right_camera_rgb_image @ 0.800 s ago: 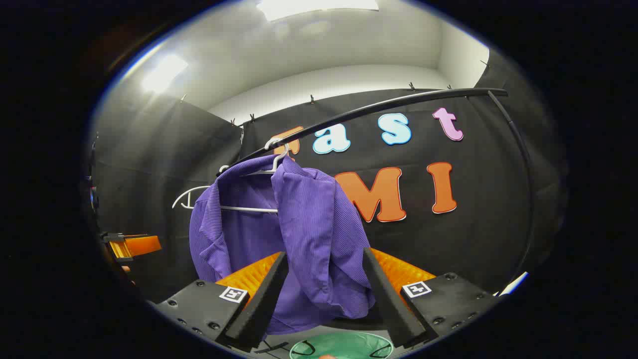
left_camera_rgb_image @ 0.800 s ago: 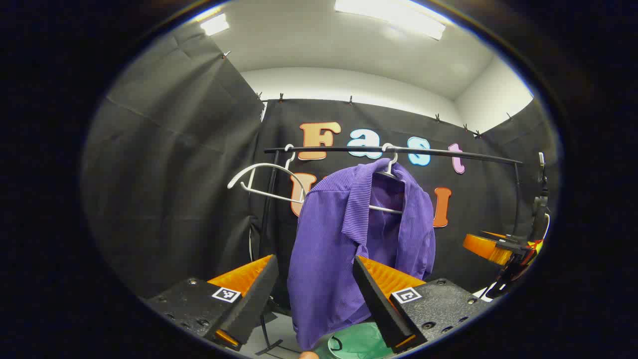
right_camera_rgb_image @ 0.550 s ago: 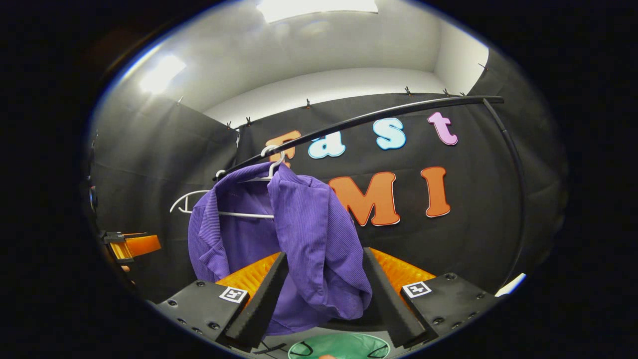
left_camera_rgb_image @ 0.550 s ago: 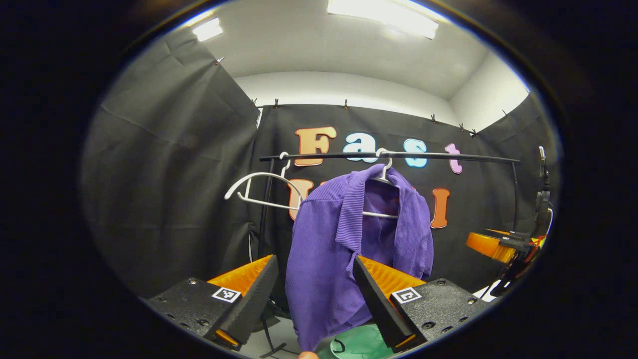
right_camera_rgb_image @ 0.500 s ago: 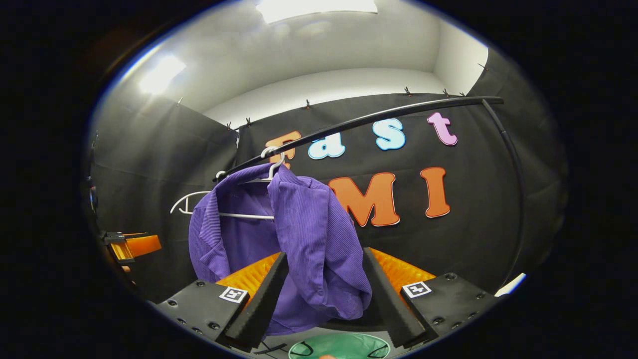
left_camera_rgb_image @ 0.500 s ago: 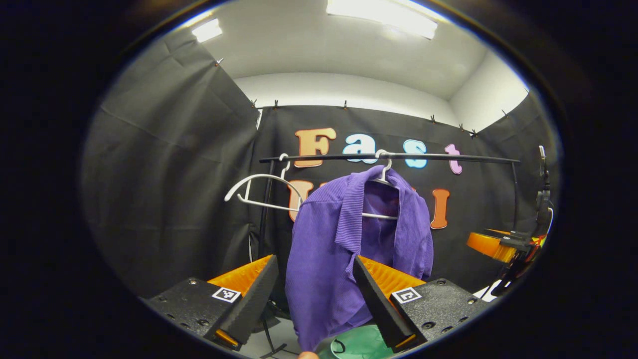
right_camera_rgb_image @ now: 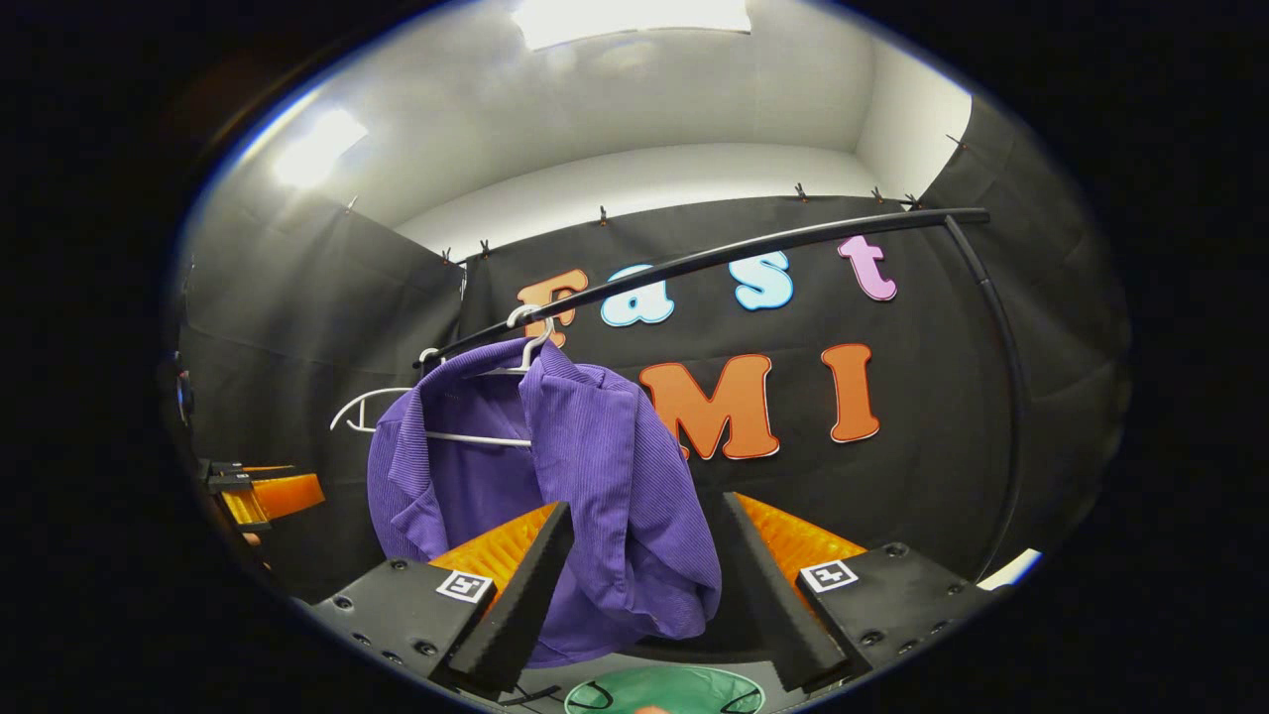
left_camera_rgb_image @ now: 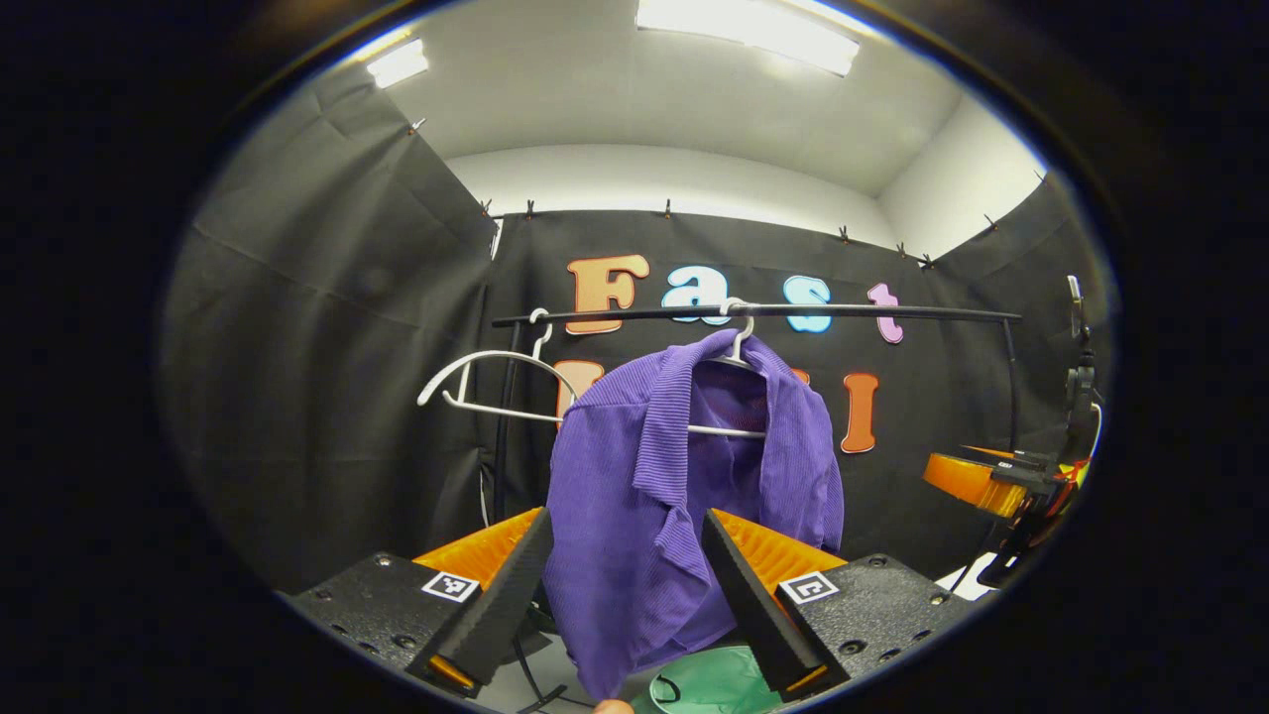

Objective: Grasp the clothes on the hanger with both hands and then place them into the laundry hamper below.

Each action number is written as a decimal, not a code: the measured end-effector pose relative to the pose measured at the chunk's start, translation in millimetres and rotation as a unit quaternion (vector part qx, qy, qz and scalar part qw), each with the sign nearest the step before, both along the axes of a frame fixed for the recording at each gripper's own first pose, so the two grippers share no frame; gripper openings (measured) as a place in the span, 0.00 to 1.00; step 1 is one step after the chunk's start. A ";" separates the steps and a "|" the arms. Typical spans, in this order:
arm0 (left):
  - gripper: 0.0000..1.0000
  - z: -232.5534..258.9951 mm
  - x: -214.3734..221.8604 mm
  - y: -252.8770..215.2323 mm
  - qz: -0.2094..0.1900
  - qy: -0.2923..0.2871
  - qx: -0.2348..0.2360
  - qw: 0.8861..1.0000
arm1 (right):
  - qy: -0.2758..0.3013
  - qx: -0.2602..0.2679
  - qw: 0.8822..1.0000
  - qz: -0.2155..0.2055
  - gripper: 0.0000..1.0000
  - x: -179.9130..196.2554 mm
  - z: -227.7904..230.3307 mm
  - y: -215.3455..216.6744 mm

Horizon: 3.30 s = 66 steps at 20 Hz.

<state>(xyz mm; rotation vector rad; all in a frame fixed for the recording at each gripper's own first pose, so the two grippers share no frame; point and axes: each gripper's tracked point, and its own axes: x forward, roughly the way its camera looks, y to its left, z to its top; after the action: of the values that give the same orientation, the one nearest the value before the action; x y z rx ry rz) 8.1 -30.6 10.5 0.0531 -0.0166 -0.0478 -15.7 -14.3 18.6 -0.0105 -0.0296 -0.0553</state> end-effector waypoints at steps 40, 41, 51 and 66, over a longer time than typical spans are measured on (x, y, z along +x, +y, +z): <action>0.03 -59.0 138.4 -4.5 -0.031 0.073 -0.042 0.996 | 0.176 0.174 0.951 0.188 0.15 188.4 -67.9 59.1; 0.03 -51.0 135.2 -0.5 -0.031 0.069 -0.042 0.996 | 0.182 0.197 0.943 0.196 0.15 190.1 -64.1 58.0; 0.03 45.4 100.5 71.0 0.016 -0.007 -0.011 1.000 | 0.141 0.334 0.908 0.209 0.14 216.2 18.2 -18.2; 0.02 87.4 163.0 116.2 0.081 -0.035 0.080 0.993 | 0.095 0.424 0.896 0.094 0.13 287.3 32.2 -126.9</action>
<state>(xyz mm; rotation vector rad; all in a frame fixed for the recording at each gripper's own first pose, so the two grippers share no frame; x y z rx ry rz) 171.1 85.6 97.9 0.2161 -0.0776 0.1150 271.6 -141.2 50.8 0.8642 0.1913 0.1306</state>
